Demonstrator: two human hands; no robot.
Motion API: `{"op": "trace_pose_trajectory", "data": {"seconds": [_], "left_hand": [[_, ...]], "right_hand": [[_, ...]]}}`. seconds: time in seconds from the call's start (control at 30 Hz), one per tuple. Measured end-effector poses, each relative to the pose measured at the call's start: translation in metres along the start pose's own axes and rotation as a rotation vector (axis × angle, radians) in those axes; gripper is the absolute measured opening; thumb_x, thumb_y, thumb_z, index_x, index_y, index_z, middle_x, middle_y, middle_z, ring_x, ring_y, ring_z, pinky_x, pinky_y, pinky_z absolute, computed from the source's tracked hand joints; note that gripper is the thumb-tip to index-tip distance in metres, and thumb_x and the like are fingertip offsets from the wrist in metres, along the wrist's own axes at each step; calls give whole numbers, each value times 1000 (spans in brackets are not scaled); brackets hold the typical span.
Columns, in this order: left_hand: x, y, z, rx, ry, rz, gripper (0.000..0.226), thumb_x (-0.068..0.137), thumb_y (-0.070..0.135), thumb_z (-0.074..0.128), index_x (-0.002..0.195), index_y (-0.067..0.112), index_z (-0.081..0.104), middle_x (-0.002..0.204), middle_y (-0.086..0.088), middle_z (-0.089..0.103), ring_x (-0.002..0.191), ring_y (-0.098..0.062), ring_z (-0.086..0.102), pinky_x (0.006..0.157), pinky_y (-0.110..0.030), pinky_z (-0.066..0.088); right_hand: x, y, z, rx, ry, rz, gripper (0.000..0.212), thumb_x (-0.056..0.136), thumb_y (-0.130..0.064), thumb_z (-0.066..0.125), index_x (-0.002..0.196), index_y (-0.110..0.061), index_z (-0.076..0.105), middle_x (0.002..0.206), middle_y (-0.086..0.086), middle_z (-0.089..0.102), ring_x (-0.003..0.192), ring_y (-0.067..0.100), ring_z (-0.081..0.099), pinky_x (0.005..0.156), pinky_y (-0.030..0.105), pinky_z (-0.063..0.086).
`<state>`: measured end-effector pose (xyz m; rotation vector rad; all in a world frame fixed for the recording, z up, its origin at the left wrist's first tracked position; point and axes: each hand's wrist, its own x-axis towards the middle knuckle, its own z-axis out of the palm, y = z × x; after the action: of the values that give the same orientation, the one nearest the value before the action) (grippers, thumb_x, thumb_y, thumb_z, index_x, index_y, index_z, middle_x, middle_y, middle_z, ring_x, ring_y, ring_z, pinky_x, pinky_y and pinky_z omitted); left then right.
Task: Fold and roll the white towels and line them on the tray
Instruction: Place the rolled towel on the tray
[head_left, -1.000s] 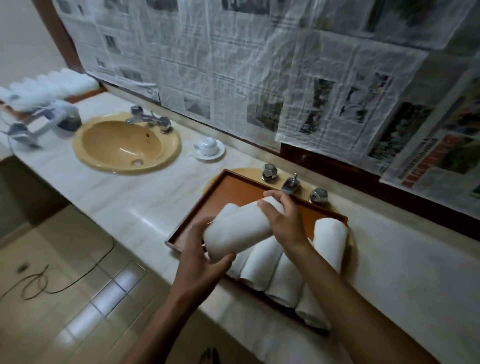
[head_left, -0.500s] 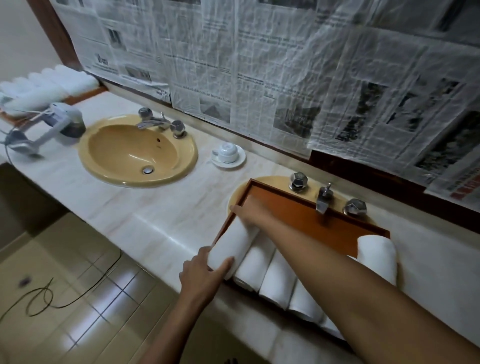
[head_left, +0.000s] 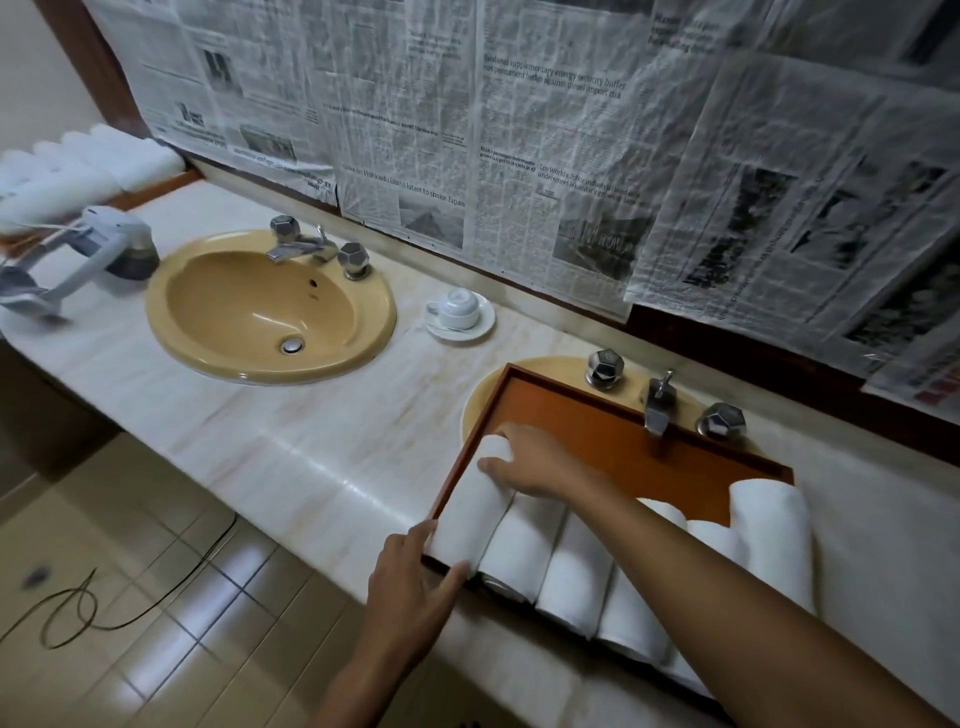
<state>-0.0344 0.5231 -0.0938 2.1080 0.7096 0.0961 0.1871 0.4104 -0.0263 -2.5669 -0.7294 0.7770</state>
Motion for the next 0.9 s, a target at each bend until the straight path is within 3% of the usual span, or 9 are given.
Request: {"op": "trace_pose_trajectory", "data": {"seconds": [0.17,0.37,0.57,0.67,0.77,0.9], "left_hand": [[-5,-1,7,-30,70,6,60,82,50,78,136,37,55,105,18,53,97,-6,56,86,-33,49],[0,-6,6,145,59,57,59,87,58,66,139,32,59,109,15,57,100,-10,49,88,-35,43],[-2,9,-16,157,12,82,60,93,50,66,147,31,49,122,13,53,109,-10,47,92,-35,40],[-7,23,-23,126,46,105,62,94,46,67,149,29,45,131,9,53,117,-13,49,98,-41,45],[-10,41,-22,116,33,167,54,94,41,67,144,30,49,132,7,54,118,-14,50,97,-44,50],[-18,77,-6,127,24,269,45,96,43,63,139,34,52,137,11,52,124,-11,48,102,-38,47]], "right_hand": [[-1,-2,10,-55,27,-3,62,99,-61,45,152,-28,37,156,5,42,146,29,35,118,59,24],[-6,-7,17,-183,48,-2,56,104,-58,35,148,-24,39,150,8,49,136,34,45,113,59,24],[-31,4,16,-207,110,-4,65,106,-51,36,162,-24,16,165,3,30,148,32,30,122,58,15],[-65,19,13,-109,215,-20,59,106,-43,44,159,-28,24,163,-2,32,149,24,30,123,49,18],[-109,44,11,15,341,22,48,104,-40,51,150,-33,40,155,-8,43,141,17,40,118,39,31],[-171,84,10,122,463,93,36,102,-37,54,139,-35,53,149,-14,49,135,10,45,115,32,37]]}}
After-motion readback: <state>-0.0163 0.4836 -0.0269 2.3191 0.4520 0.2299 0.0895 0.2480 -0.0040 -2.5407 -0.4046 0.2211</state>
